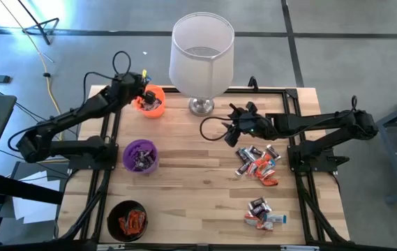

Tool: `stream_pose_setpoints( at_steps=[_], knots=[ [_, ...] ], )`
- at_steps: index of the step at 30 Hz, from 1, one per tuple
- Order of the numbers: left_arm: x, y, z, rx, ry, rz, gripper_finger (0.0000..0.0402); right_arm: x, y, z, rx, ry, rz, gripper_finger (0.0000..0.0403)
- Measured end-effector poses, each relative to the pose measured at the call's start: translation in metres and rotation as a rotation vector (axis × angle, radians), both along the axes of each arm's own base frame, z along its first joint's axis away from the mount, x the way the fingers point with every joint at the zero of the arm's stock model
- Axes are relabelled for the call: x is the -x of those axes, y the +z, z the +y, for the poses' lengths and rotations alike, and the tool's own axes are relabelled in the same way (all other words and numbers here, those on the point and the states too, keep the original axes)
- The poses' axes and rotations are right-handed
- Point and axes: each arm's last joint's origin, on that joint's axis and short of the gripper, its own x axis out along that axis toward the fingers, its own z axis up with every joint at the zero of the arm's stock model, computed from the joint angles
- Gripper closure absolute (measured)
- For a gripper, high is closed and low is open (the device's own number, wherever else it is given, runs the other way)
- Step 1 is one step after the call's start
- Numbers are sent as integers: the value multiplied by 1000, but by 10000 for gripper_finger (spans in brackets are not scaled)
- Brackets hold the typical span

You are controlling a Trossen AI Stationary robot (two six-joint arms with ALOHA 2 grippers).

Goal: Sort candy
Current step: Put the white chocolate into the orange bucket, then put the orange chocolate into the black bucket

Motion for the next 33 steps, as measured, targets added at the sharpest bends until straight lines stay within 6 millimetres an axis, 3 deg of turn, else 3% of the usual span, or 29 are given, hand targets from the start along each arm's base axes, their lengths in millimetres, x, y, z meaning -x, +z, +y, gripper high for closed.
stream_pose_setpoints(
  at_steps=[4,19,26,29,33],
  knots=[
    [-3,-13,3,90,-33,33,399,1,-2,0,-1,-1,24,224],
    [-4,-14,3,69,-113,111,319,6,-8,1,-57,-10,78,224],
    [-6,-14,1,111,-190,62,307,7,-10,-3,-161,14,79,224],
    [-10,-12,-3,183,-306,-59,307,12,-13,-9,-170,-15,132,224],
    [-20,6,-13,279,-648,-361,308,26,-21,-29,-219,-141,242,224]
  ],
)
